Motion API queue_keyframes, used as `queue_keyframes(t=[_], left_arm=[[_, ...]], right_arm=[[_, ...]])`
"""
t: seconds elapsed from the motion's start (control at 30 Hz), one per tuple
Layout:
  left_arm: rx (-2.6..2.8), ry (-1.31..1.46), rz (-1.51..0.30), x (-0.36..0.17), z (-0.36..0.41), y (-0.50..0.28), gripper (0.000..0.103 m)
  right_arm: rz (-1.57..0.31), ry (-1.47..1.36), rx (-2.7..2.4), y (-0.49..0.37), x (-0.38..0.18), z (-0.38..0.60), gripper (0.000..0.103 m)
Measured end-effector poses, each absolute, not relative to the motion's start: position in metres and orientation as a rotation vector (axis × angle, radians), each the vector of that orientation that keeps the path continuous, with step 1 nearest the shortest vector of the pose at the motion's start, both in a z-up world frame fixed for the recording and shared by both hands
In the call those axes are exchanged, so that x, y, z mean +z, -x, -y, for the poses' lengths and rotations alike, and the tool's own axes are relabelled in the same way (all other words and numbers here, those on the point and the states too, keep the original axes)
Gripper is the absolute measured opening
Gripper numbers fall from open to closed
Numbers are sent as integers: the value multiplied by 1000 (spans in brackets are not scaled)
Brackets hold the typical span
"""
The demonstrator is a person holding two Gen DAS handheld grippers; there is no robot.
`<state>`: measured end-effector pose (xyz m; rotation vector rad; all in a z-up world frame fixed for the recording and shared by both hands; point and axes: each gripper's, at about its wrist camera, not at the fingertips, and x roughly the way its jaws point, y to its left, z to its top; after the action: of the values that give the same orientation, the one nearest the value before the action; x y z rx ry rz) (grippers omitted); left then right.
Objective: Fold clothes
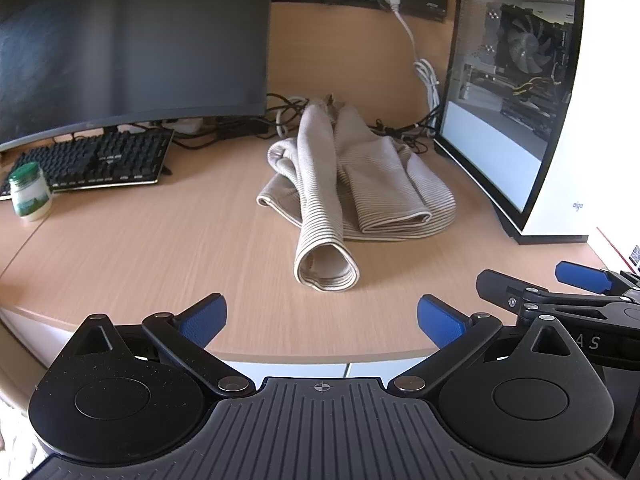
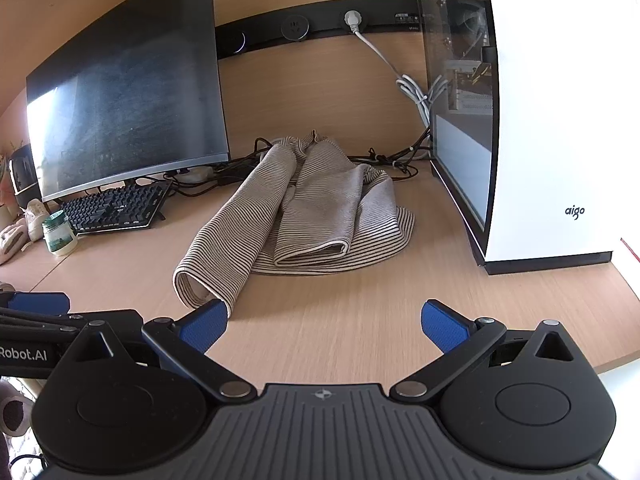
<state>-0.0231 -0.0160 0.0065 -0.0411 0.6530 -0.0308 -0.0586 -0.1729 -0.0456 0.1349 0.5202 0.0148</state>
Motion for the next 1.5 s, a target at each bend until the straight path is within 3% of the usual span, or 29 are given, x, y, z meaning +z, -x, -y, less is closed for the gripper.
queue_keyframes(t=[0.9, 1.5], left_arm=[[-23, 62, -675, 12, 6, -10, 103], [-203, 166, -759, 1, -48, -92, 103]], right_arm=[[-553, -110, -36, 35, -43, 182, 103], [-620, -154, -143, -30, -50, 159, 103]])
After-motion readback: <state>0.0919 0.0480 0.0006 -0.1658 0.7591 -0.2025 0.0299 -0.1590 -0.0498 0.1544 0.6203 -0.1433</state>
